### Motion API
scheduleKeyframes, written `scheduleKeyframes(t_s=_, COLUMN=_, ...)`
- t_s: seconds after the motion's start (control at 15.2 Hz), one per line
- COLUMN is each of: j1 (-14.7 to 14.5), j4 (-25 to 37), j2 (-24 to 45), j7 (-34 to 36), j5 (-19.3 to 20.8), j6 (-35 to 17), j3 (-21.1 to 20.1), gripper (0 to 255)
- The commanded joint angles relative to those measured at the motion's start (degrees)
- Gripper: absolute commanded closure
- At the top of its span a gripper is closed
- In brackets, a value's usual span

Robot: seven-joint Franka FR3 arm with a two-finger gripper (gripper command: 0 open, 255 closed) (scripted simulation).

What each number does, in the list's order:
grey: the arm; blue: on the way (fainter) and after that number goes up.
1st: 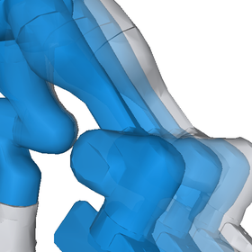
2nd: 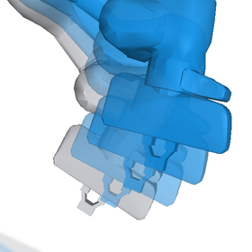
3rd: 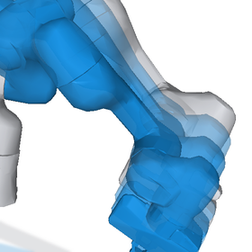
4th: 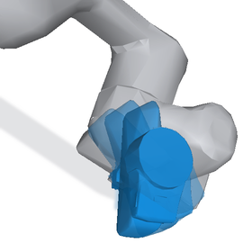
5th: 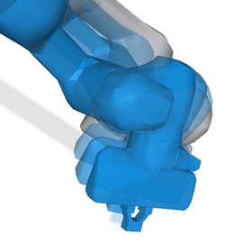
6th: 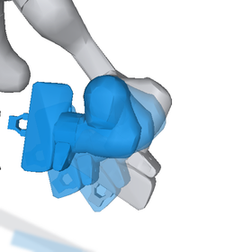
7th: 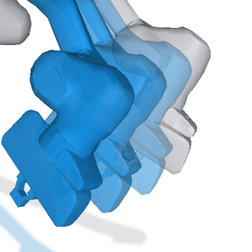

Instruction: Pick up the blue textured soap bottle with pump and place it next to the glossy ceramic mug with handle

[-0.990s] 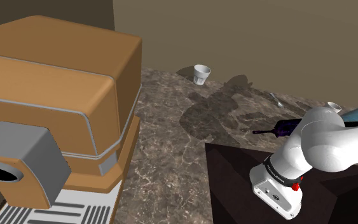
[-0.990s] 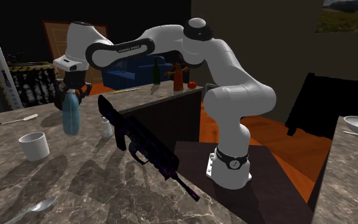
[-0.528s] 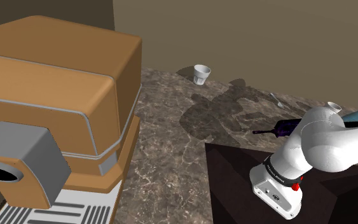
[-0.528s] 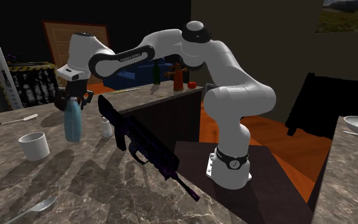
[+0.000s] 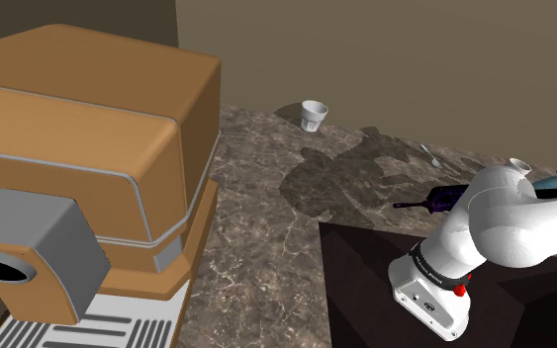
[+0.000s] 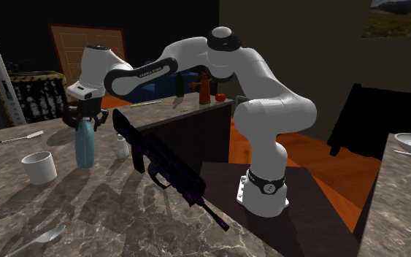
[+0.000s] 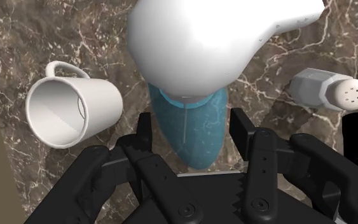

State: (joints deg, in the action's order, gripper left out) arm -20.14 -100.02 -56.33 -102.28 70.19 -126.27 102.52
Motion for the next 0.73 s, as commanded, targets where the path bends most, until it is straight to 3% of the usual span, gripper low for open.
scheduleKeyframes(t_s=0.0, j1=0.0, j4=0.0, j2=0.0, j7=0.0, j5=0.0, j6=0.0, j3=0.0, gripper=255)
scheduleKeyframes(t_s=0.13, j1=0.0, j4=0.0, j2=0.0, j7=0.0, j5=0.0, j6=0.0, j3=0.0, gripper=255)
scheduleKeyframes(t_s=0.2, j1=0.0, j4=0.0, j2=0.0, j7=0.0, j5=0.0, j6=0.0, j3=0.0, gripper=0)
scheduleKeyframes(t_s=0.53, j1=0.0, j4=0.0, j2=0.0, j7=0.0, j5=0.0, j6=0.0, j3=0.0, gripper=0)
scheduleKeyframes(t_s=0.66, j1=2.6, j4=-1.6, j2=1.9, j7=-0.5, j5=-1.9, j6=1.4, j3=-3.0, gripper=0)
